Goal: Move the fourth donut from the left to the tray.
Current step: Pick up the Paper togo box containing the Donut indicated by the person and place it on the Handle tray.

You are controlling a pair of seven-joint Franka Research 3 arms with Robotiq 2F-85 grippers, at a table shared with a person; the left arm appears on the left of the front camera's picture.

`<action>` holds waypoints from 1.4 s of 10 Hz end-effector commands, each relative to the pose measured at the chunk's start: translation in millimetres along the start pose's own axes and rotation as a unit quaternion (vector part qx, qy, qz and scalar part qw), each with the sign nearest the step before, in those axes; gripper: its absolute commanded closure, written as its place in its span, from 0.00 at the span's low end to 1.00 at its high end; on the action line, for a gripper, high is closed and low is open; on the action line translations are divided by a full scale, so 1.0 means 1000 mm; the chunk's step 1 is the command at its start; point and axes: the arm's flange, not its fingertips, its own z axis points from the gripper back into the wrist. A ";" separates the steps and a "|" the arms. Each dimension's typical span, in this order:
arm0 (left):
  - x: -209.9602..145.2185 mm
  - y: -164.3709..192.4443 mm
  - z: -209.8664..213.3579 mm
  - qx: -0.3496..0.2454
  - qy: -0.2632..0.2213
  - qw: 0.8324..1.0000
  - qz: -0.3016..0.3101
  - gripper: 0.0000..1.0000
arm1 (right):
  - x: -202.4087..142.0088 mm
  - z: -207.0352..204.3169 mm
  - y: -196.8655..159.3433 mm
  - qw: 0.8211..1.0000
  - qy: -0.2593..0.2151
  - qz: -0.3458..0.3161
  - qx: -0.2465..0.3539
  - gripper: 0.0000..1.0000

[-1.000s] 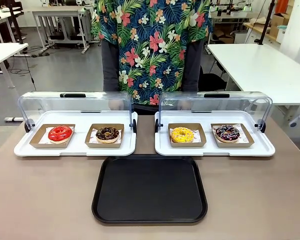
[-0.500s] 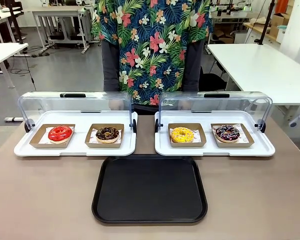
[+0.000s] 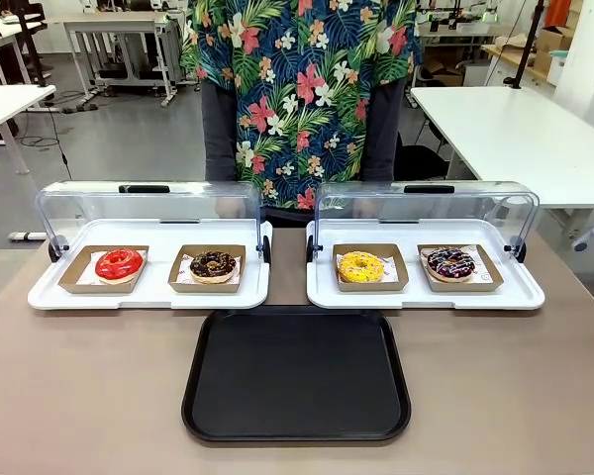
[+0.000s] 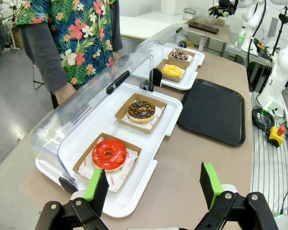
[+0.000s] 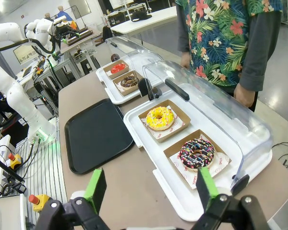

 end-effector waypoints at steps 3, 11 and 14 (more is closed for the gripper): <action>0.001 -0.001 0.001 -0.005 -0.004 1.000 0.003 0.00 | 0.002 -0.002 0.000 1.000 -0.013 0.007 0.001 0.00; 0.001 -0.001 0.001 -0.005 -0.004 1.000 0.003 0.00 | 0.002 -0.002 0.000 1.000 -0.013 0.007 0.001 0.00; 0.001 -0.001 0.001 -0.005 -0.004 1.000 0.003 0.00 | 0.002 -0.002 0.000 1.000 -0.013 0.007 0.001 0.00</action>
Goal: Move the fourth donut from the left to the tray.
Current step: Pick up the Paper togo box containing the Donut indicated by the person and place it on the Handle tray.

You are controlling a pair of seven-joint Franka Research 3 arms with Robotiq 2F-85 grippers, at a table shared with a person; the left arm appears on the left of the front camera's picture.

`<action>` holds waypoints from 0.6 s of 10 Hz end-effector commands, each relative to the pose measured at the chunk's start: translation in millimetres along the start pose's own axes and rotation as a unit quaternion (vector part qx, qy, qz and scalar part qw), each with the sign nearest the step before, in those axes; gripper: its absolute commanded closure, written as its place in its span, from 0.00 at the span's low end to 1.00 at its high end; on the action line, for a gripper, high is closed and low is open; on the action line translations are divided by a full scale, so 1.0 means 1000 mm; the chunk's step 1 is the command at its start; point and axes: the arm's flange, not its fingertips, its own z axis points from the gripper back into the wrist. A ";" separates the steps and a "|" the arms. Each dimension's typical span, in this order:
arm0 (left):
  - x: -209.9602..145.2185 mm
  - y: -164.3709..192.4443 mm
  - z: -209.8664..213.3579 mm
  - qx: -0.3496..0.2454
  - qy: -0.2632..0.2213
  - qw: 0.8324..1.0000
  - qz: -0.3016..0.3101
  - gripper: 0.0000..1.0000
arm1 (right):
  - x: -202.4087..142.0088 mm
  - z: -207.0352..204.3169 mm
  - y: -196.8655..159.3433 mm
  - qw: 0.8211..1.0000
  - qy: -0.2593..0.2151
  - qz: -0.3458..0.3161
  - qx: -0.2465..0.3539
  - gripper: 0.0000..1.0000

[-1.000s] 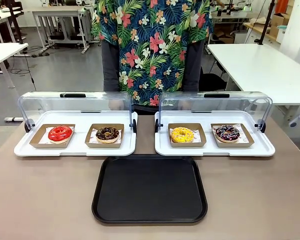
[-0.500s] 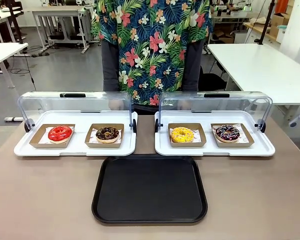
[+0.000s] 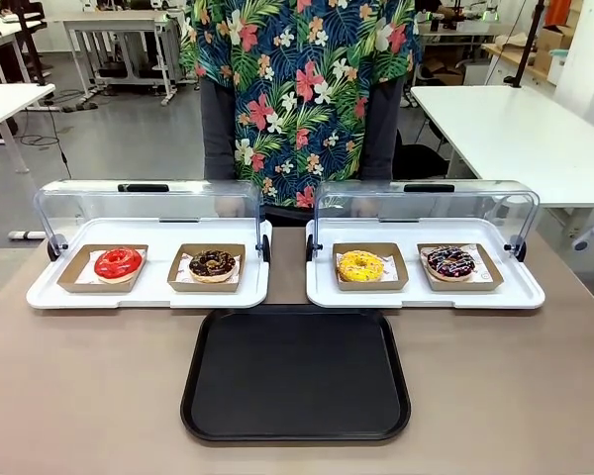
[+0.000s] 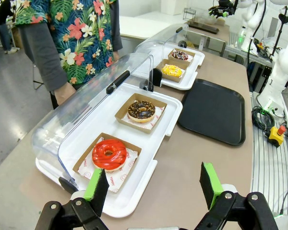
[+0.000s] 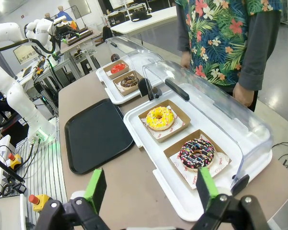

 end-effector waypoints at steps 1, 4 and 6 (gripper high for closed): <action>0.001 -0.001 0.001 -0.005 -0.004 1.000 0.003 0.00 | 0.002 -0.002 0.000 1.000 -0.013 0.007 0.001 0.00; 0.001 -0.001 0.001 -0.005 -0.004 1.000 0.003 0.00 | 0.002 -0.002 0.000 1.000 -0.013 0.007 0.001 0.00; 0.001 -0.001 0.001 -0.005 -0.004 1.000 0.003 0.00 | 0.002 -0.002 0.000 1.000 -0.013 0.007 0.001 0.00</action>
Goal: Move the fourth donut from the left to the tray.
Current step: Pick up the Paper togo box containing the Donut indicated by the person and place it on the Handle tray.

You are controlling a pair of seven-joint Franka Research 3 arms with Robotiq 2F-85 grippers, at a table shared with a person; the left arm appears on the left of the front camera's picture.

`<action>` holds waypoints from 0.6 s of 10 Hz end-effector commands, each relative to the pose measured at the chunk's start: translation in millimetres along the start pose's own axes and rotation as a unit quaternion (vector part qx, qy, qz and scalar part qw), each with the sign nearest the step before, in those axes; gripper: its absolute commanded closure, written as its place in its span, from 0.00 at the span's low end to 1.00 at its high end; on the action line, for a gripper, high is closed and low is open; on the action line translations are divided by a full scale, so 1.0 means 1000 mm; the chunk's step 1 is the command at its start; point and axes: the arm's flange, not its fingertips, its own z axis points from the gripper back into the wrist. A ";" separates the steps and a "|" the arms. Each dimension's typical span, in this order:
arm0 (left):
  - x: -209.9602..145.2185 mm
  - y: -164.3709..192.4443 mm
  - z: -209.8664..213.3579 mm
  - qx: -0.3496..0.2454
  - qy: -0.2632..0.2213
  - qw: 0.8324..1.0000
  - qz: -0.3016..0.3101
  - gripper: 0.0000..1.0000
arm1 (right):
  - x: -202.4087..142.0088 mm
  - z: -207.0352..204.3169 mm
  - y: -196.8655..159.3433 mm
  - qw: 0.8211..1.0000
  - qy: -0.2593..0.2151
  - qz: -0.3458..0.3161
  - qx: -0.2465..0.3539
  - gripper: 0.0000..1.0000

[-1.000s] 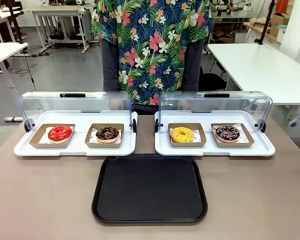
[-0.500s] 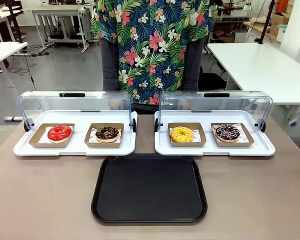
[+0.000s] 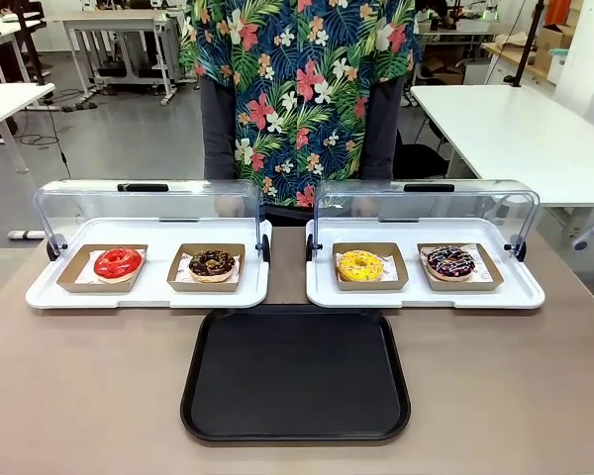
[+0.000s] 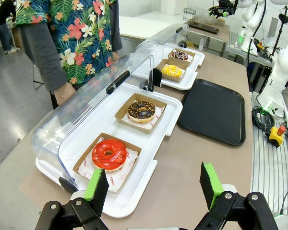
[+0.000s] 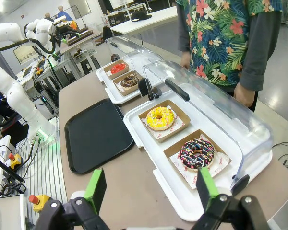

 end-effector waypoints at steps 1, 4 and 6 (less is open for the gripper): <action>0.001 -0.001 0.001 -0.005 -0.004 1.000 0.003 0.00 | 0.002 -0.002 0.000 1.000 -0.013 0.007 0.001 0.00; 0.001 -0.001 0.001 -0.005 -0.004 1.000 0.003 0.00 | 0.002 -0.002 0.000 1.000 -0.013 0.007 0.001 0.00; 0.001 -0.001 0.001 -0.005 -0.004 1.000 0.003 0.00 | 0.002 -0.002 0.000 1.000 -0.013 0.007 0.001 0.00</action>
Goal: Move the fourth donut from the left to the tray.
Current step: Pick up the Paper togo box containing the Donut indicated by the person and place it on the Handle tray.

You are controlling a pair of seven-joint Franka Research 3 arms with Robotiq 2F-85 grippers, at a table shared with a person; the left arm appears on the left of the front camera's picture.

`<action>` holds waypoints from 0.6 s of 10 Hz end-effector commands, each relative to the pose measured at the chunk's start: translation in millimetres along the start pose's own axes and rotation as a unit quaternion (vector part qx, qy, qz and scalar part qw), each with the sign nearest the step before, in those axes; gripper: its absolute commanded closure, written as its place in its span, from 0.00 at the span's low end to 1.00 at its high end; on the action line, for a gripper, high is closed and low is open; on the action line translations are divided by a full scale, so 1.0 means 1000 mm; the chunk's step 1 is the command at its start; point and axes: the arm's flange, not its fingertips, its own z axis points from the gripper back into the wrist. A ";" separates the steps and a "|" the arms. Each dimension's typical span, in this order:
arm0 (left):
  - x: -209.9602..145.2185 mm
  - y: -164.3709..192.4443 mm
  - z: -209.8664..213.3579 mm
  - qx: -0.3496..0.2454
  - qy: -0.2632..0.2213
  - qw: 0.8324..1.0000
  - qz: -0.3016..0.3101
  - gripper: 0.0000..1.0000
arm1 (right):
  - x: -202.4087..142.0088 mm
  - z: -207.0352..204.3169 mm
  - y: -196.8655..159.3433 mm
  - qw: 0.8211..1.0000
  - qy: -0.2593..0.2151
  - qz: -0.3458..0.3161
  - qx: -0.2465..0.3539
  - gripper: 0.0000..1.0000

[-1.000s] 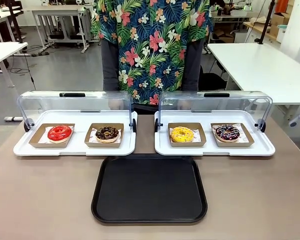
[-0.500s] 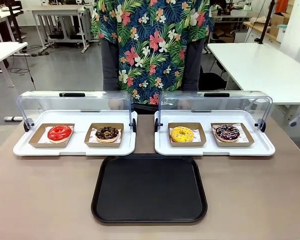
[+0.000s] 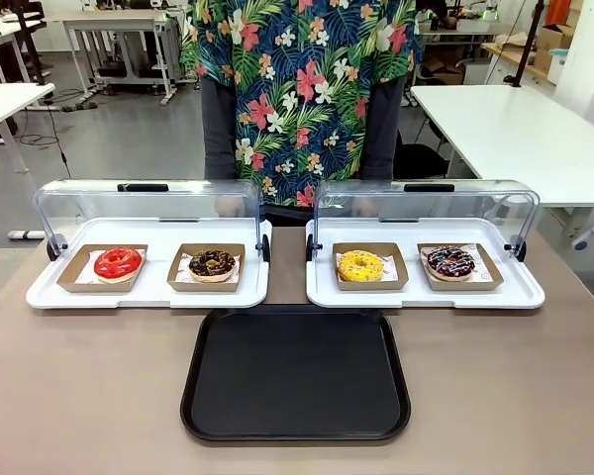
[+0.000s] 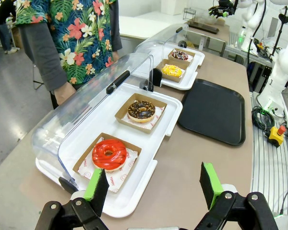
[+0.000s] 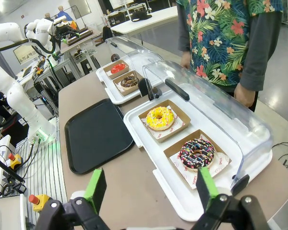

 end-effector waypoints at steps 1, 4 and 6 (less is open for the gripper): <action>0.001 -0.001 0.001 -0.005 -0.004 1.000 0.003 0.00 | 0.002 -0.002 0.000 1.000 -0.013 0.007 0.001 0.00; 0.001 -0.001 0.001 -0.005 -0.004 1.000 0.003 0.00 | 0.002 -0.002 0.000 1.000 -0.013 0.007 0.001 0.00; 0.001 -0.001 0.001 -0.005 -0.004 1.000 0.003 0.00 | 0.002 -0.002 0.000 1.000 -0.013 0.007 0.001 0.00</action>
